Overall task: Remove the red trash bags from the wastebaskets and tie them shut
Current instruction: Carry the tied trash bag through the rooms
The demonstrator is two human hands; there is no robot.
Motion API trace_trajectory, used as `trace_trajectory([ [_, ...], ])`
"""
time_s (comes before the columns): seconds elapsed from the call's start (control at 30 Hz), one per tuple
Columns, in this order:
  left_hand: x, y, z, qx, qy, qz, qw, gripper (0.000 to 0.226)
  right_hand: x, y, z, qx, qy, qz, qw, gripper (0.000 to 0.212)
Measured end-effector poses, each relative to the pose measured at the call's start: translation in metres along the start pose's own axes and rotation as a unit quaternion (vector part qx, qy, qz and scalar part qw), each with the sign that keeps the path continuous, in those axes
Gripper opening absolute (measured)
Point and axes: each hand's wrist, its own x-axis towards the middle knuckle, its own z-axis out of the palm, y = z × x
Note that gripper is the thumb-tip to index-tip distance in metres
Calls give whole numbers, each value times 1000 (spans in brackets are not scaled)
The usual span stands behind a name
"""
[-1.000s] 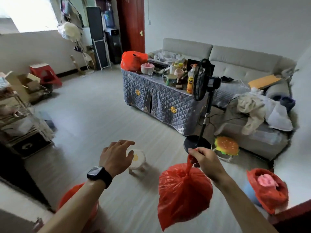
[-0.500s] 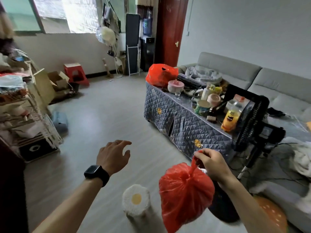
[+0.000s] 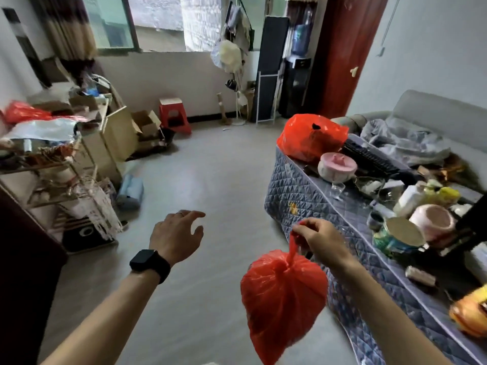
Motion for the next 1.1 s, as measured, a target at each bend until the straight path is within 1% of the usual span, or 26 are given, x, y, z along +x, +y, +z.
trace_trajectory([
  [0.17,114,9,21,-16,11,-86,996,39,162,-12,-6,-10,-73,-10,997,20],
  [0.27,177,12,23,-7,4,-116,993,39,250,-31,-6,-15,-104,-15,994,20],
  [0.4,264,4,25,1,2,-133,991,40,348,-46,0,-2,-104,-22,994,19],
  [0.5,353,-7,34,-3,14,-138,990,40,438,-58,10,12,-95,-26,995,17],
  [0.7,563,-36,47,3,11,-106,994,40,638,-89,36,39,-75,-23,996,16],
  [0.8,653,-48,49,1,-5,-93,996,40,713,-104,43,48,-67,-12,997,17],
  [0.9,749,-51,57,7,-31,-73,997,40,797,-112,42,61,-51,3,997,18],
  [1.03,889,-52,79,23,-34,-40,998,39,925,-113,45,79,-30,14,996,18],
  [1.1,952,-50,94,27,-36,-28,999,40,985,-113,46,78,-31,14,996,18],
])
